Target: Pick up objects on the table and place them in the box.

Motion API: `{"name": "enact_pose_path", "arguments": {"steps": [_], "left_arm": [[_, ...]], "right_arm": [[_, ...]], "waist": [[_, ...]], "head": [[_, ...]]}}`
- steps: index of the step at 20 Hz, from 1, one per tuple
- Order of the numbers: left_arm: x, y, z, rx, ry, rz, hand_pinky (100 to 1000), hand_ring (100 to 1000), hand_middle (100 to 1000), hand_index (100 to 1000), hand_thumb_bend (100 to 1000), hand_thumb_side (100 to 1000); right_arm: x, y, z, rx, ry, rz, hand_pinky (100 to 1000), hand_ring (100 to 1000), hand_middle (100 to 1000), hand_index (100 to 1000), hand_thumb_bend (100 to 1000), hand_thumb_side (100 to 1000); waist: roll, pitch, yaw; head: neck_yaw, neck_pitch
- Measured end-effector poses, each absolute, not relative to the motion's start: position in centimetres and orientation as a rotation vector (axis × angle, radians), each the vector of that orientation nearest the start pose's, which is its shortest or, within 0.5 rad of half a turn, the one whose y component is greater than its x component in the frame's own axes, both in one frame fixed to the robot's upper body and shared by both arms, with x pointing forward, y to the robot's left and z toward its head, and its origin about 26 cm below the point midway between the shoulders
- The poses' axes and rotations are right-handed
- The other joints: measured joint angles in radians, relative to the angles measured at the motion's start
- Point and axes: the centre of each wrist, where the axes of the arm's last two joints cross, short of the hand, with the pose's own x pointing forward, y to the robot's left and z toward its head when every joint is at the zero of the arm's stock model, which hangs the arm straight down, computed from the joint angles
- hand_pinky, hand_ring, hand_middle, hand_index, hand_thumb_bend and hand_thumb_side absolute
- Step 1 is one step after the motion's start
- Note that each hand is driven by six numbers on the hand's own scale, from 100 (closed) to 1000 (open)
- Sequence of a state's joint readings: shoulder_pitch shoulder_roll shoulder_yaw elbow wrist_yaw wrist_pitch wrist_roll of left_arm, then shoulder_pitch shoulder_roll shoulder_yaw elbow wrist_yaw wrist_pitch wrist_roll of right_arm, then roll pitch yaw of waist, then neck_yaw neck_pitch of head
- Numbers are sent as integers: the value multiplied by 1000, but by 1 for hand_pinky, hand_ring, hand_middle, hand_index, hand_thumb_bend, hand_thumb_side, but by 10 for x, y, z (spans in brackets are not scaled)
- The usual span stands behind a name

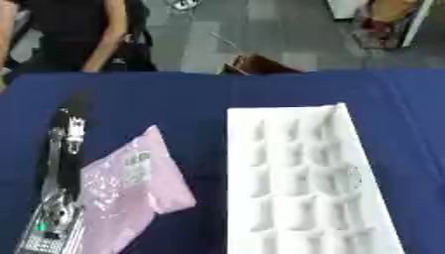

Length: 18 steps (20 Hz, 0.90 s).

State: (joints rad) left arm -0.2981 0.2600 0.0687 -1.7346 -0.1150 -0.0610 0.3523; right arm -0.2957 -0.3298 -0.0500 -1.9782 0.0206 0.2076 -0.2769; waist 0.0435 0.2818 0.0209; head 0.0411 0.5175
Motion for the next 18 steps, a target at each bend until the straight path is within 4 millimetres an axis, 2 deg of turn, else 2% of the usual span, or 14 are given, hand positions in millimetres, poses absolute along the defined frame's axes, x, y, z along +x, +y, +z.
{"name": "enact_pose_path", "arguments": {"steps": [9,18], "left_arm": [[333,284,138,531,-2126,53,793,855,854,914,405,948],[327,289,125,556,-2079,59,790,845,843,911,411,951]], "right_arm": [[302,-275,199,-443,-2094,15,744,840,832,935,100,890],[301,-276,196,-457,-2082,17,744,839,829,931,100,893]], "waist": [[2,0,3],[-8,8,22]], "head": [[-1,-4],[-1,-12]]}}
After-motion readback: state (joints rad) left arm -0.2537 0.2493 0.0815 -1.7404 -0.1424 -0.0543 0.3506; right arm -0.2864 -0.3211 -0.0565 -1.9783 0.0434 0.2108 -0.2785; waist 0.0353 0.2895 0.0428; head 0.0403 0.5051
